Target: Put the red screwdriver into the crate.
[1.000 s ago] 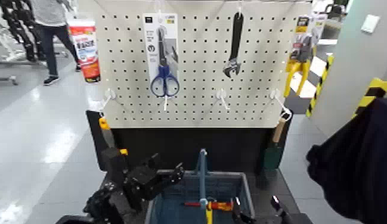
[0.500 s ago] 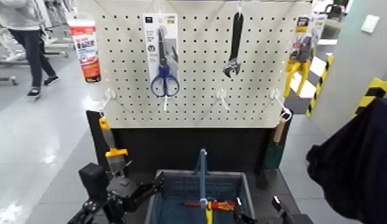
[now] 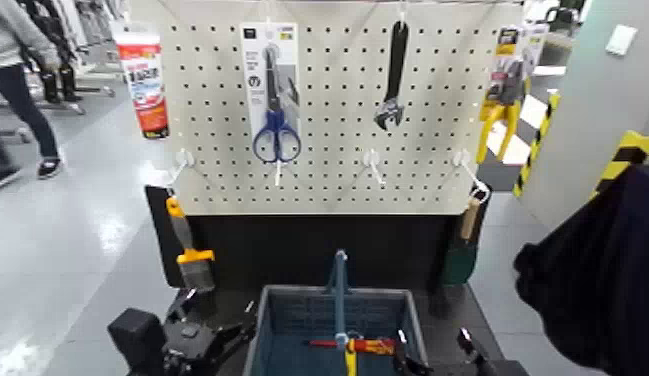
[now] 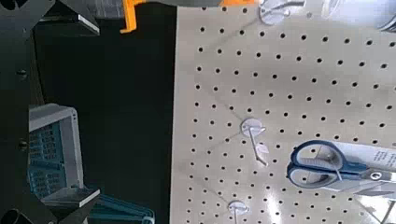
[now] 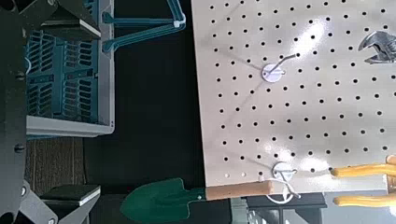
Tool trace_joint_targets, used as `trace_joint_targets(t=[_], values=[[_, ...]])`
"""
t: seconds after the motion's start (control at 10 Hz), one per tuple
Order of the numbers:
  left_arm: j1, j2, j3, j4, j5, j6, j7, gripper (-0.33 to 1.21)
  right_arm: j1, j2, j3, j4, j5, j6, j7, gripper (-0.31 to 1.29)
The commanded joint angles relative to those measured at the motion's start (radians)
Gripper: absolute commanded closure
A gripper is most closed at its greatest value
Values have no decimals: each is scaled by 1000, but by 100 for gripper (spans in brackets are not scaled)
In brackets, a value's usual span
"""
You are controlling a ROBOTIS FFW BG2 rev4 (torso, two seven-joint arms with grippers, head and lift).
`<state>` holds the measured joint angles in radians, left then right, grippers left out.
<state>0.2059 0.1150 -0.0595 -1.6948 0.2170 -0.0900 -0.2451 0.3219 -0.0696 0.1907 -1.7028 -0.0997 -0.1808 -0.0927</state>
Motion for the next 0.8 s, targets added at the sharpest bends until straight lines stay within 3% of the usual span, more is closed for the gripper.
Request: trace_joint_targets(t=[0.1,0.4,0.8], values=[[46,-14,3,-8,-28,-63,47,10,3,2,-4,0,-3,-6,-1,14],[104,-14,-2,-29,-84,-120,147,10,6,4,-7,0,-3,-8,-1,14],[132,-12,-2,-37,-126,-152,181,10,6,5,-16,-9,6,21,10,14]])
